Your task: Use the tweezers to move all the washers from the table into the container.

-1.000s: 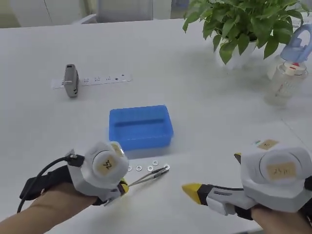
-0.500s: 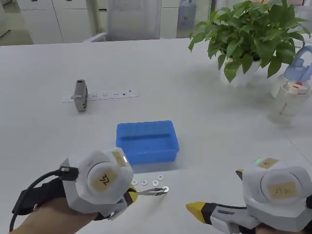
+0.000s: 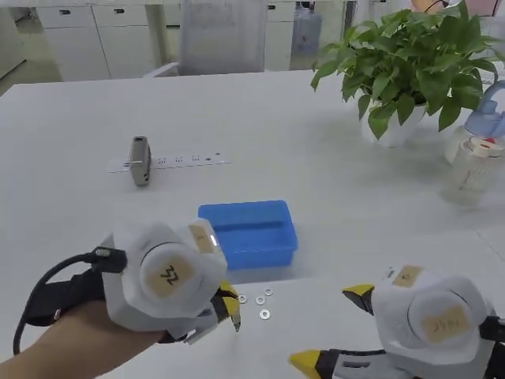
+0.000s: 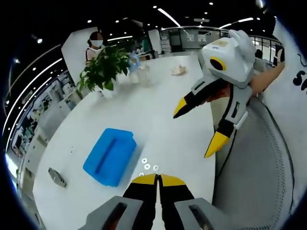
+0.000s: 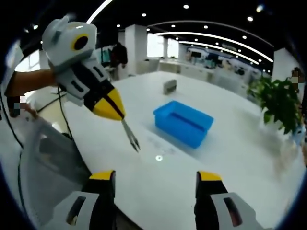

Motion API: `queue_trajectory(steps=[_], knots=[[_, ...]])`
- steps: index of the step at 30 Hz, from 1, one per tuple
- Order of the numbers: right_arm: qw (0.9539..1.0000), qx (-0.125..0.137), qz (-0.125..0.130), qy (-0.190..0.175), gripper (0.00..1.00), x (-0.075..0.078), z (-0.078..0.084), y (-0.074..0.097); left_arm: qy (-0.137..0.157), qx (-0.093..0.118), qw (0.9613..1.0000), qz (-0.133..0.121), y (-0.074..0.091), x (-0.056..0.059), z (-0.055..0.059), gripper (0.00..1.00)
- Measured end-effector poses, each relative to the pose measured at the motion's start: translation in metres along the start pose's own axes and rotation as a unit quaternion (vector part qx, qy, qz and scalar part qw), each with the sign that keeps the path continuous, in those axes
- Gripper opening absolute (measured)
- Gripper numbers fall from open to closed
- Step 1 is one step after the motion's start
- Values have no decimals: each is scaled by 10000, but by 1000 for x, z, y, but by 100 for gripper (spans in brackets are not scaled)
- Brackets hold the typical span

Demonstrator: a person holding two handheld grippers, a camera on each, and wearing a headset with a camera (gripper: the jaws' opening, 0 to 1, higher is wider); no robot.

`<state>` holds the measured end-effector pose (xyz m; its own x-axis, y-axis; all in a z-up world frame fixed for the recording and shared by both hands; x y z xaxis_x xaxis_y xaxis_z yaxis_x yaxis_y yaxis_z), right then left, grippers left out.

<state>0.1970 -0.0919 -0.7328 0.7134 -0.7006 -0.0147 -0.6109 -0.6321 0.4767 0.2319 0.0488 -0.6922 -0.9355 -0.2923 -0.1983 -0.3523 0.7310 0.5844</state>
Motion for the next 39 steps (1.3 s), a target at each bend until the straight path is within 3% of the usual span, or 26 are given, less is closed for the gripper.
queue_trajectory(steps=[5,9,16,21,30,39], knots=[[9984,57,-502,267,54,-12,-13,-6,-294,-23,9988,388,10,7,-10,0],[9948,62,-898,485,46,-20,-25,-10,-421,-5,9978,513,14,12,-17,0],[9835,-89,-1537,954,31,-37,-34,-20,-592,45,9939,933,18,25,-29,0],[9777,-153,-1762,1131,24,-44,-34,-24,-735,84,9897,1223,20,31,-36,0],[9753,-168,-1875,1159,13,-44,-34,-25,-968,101,9836,1515,24,37,-44,0],[9718,-219,-2020,1197,8,-51,-29,-27,-991,157,9837,1492,26,44,-44,0]])
Point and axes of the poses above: the centre of the closed fingertips' face, and the gripper's own axes: y roughly backward along the fingers, x roughly to its right, z roughly out of its underside, the point moved 6 cm from there along y, roughly backward along the fingers, and after that the axes turned 11 degrees about x, right-handed, at the moved point
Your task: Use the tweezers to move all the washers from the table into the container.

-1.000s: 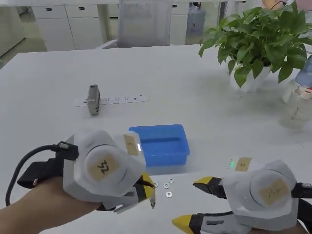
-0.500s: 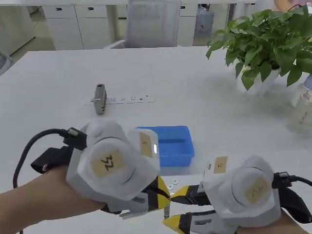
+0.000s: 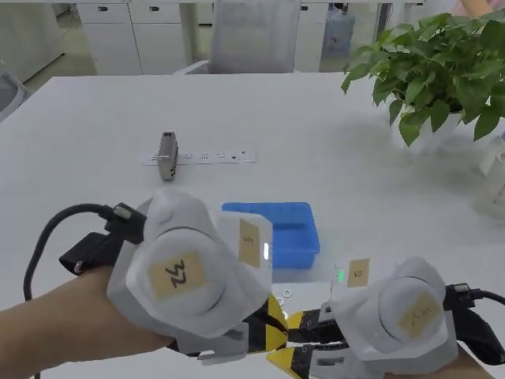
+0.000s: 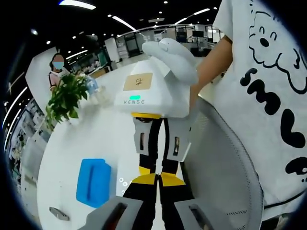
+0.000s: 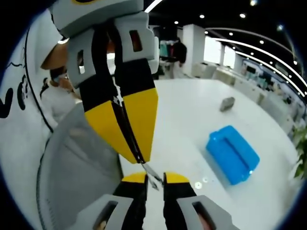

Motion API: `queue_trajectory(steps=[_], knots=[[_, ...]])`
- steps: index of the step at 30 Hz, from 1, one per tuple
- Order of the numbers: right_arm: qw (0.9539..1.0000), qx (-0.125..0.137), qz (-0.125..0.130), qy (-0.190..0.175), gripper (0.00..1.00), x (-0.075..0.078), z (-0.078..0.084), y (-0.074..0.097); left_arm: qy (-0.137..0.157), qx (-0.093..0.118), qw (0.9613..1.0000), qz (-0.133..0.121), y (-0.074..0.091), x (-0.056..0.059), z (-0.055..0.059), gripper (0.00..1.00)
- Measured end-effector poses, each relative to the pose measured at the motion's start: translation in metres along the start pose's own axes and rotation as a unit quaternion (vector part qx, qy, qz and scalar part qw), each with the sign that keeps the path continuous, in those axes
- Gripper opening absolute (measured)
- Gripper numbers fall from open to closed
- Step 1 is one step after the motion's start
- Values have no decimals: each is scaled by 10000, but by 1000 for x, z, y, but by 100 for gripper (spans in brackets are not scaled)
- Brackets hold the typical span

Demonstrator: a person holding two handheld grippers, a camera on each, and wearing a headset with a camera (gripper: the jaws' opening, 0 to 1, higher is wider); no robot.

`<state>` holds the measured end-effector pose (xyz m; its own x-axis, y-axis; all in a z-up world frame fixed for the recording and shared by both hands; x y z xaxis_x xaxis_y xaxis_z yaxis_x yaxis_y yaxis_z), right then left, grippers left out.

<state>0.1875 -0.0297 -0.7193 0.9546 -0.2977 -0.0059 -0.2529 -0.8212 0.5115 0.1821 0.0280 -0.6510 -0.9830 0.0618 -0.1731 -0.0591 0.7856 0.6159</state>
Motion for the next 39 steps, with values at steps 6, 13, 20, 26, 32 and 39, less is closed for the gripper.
queue_trajectory(steps=[6,13,20,26,32,39], knots=[[10000,13,-44,31,6,-3,1,-3,83,30,9999,-80,2,1,2,0],[9999,26,37,102,4,-3,2,-4,527,310,9950,-790,4,-4,8,0],[9996,180,211,-6,3,8,1,-4,1604,1124,9584,-2077,16,-3,22,11],[9979,398,464,-220,3,25,-2,-5,2569,1292,8916,-3497,50,11,62,29],[9942,652,685,-520,3,47,-5,-9,2942,957,8457,-4348,72,34,102,46],[9905,860,795,-724,3,69,-10,-16,2877,745,8192,-4905,72,38,119,67]])
Point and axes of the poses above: the centre of the closed fingertips' face, and the gripper's own axes: y roughly backward along the fingers, x roughly to its right, z roughly out of its underside, the point moved 6 cm from there along y, roughly backward along the fingers, and after that the axes turned 11 degrees about x, right-handed, at the moved point
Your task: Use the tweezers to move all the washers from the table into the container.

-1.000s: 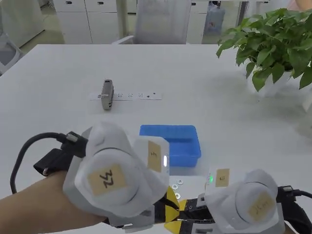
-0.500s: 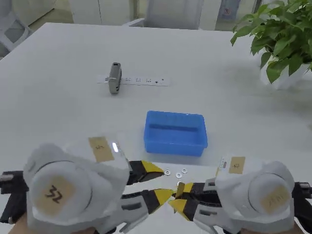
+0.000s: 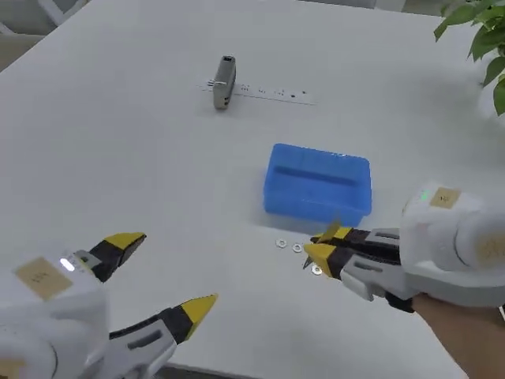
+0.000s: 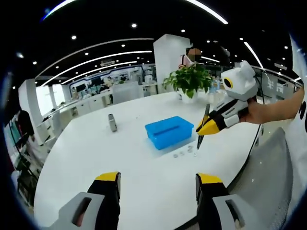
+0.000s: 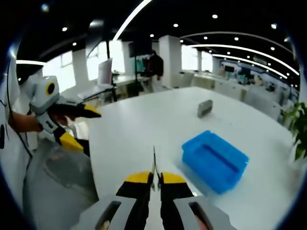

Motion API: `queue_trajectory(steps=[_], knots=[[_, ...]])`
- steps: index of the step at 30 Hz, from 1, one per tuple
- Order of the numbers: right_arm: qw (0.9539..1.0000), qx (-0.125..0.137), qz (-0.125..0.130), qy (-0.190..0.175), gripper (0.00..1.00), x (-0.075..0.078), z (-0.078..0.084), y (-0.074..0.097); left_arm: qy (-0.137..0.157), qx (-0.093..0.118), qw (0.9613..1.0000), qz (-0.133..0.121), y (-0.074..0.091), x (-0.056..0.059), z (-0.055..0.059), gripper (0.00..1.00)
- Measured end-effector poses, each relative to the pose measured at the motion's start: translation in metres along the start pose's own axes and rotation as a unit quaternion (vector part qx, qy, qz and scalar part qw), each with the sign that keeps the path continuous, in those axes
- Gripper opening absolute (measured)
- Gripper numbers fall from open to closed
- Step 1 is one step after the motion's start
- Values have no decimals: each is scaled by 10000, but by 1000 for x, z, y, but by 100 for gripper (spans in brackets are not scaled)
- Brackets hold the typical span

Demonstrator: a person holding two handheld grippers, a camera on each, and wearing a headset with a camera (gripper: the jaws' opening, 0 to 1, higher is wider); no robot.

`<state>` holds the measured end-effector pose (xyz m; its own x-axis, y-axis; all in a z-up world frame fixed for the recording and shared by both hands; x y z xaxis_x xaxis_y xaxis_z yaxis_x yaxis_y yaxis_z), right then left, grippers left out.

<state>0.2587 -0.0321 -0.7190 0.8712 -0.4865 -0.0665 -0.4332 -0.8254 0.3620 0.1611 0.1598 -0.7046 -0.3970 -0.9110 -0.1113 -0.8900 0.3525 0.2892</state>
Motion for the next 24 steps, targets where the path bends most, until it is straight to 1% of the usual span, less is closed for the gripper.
queue_trajectory(steps=[2,4,5,7,10,11,12,14,15,17,18,21,24], knots=[[9999,57,44,-96,3,5,-1,-4,88,112,9999,-49,-2,0,2,73],[9999,72,64,-132,3,10,-2,-9,264,206,9994,-93,-4,0,4,78],[9999,72,73,-134,3,11,-2,-11,302,240,9992,-109,-4,0,5,79],[9998,108,123,-135,4,15,-2,-16,292,312,9990,-123,-5,1,6,82],[9998,108,132,-131,4,18,-2,-23,176,402,9988,-208,-6,1,6,87],[9998,101,136,-134,4,19,-2,-25,179,407,9987,-258,-6,0,6,89],[9998,101,143,-137,4,21,-1,-27,211,420,9982,-370,-7,-2,6,92],[9998,88,151,-131,4,23,0,-31,264,464,9975,-473,-8,-5,6,94],[9998,81,156,-132,4,24,1,-33,290,500,9969,-529,-8,-8,7,94],[9997,65,158,-160,4,26,3,-37,321,558,9959,-638,-10,-9,7,96],[9997,61,163,-177,4,26,4,-39,328,572,9956,-670,-10,-10,7,98],[9996,36,185,-219,4,29,7,-45,285,587,9952,-723,-11,-10,7,99],[9995,43,177,-264,4,32,10,-49,372,523,9956,-681,-13,-9,9,99]])
Point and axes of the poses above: the centre of the closed fingertips' face, and the gripper's own axes: y roughly backward along the fingers, x roughly to its right, z roughly out of its underside, the point moved 6 cm from there along y, roughly backward along the fingers, and after that the axes turned 11 degrees about x, right-handed, at the moved point
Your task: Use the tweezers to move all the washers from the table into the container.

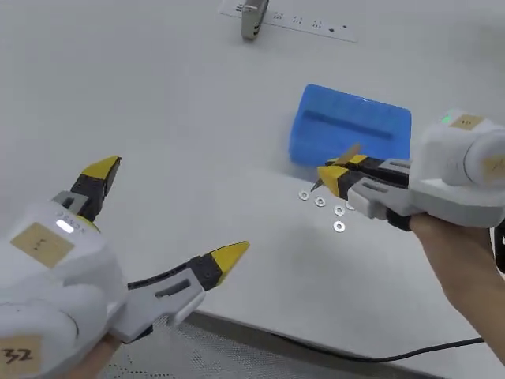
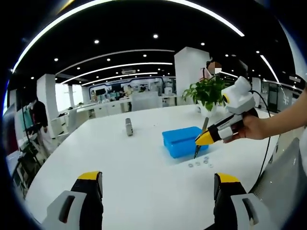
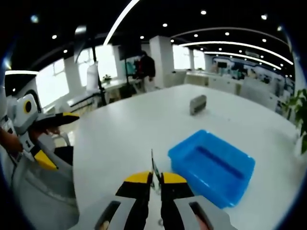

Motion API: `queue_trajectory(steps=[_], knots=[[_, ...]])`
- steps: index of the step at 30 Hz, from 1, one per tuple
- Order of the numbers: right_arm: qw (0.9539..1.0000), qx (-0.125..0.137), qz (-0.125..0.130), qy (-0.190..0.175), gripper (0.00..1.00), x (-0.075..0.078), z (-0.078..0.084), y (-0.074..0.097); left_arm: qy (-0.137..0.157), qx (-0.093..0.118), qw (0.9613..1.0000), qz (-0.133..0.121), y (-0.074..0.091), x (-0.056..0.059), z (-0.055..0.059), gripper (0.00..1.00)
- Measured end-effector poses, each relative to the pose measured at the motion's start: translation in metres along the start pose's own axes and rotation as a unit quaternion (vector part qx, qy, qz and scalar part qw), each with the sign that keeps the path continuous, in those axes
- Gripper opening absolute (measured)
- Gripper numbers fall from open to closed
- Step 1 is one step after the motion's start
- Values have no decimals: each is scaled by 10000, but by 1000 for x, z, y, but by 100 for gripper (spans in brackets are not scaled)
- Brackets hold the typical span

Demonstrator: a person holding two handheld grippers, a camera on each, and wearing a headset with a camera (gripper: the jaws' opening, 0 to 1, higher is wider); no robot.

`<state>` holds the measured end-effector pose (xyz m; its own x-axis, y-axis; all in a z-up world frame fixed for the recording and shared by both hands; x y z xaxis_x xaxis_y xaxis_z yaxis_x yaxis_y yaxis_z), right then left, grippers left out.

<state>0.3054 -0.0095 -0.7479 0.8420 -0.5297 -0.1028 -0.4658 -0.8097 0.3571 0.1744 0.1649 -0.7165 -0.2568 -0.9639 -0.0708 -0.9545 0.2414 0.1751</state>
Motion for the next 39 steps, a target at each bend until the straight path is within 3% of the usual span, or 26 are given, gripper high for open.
queue_trajectory(steps=[17,21,29,39], knots=[[9997,-208,119,-88,4,14,19,-16,-330,-340,9989,-63,-2,-3,11,99],[9995,-230,82,-206,4,12,21,-17,-376,-426,9984,-47,-2,-3,13,99],[9994,-320,89,1,4,9,22,-19,-419,-552,9976,-56,-2,-4,16,97],[9991,-229,344,-138,3,10,23,-20,-484,-671,9966,-54,-2,-5,20,98]])
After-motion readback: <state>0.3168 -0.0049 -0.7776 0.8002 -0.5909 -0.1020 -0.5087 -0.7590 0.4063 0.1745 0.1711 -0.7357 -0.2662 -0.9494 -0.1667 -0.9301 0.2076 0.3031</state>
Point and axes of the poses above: the centre of the closed fingertips' face, and the gripper's own axes: y roughly backward along the fingers, x roughly to its right, z roughly out of its underside, the point moved 6 cm from there along y, roughly backward along the fingers, and after that the axes turned 11 degrees about x, right-handed, at the moved point
